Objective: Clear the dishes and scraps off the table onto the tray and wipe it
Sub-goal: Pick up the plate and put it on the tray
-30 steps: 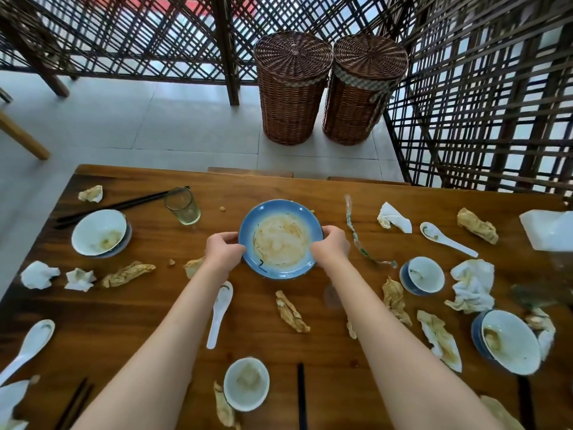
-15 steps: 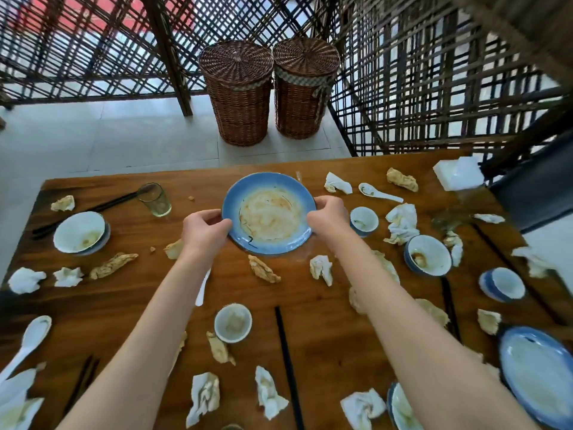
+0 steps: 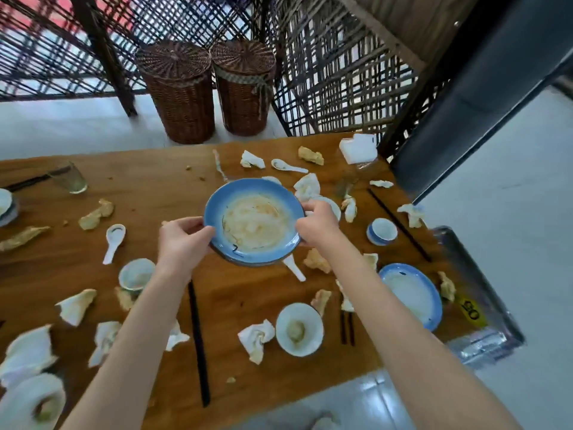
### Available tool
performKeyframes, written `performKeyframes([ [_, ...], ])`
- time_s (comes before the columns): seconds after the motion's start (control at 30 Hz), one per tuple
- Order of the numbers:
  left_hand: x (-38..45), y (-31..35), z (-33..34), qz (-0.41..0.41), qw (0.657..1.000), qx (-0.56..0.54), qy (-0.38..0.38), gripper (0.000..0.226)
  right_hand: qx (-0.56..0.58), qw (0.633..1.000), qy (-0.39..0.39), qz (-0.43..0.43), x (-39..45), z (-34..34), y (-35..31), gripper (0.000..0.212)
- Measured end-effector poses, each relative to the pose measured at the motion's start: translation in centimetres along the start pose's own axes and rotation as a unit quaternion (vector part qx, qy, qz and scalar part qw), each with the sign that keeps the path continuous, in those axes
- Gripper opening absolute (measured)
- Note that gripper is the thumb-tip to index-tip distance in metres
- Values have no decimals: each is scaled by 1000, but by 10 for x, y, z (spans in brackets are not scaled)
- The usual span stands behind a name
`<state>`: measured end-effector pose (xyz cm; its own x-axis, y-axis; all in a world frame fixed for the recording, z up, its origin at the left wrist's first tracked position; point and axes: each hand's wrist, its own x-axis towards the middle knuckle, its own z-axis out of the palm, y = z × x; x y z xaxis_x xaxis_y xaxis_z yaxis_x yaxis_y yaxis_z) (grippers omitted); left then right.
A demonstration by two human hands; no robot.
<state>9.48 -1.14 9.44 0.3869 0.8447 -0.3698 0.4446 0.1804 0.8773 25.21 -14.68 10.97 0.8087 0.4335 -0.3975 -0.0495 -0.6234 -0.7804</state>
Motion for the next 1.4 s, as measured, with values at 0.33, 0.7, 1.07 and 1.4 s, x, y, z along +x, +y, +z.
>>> performKeyframes([
  [0.33,-98,-17,124,-44,997,-58,17,36,-87,995,0,-46,-21,-134,73,26],
  [0.7,-131,-31,226,-57,997,39,-36,36,-52,997,50,26,-3,-209,161,42],
  [1.07,-139,-56,296,-71,985,135,-83,45,-90,986,56,130,21,-226,236,29],
  [1.4,-167,-78,343,-115,983,137,-35,42,-136,980,34,141,34,-239,276,32],
])
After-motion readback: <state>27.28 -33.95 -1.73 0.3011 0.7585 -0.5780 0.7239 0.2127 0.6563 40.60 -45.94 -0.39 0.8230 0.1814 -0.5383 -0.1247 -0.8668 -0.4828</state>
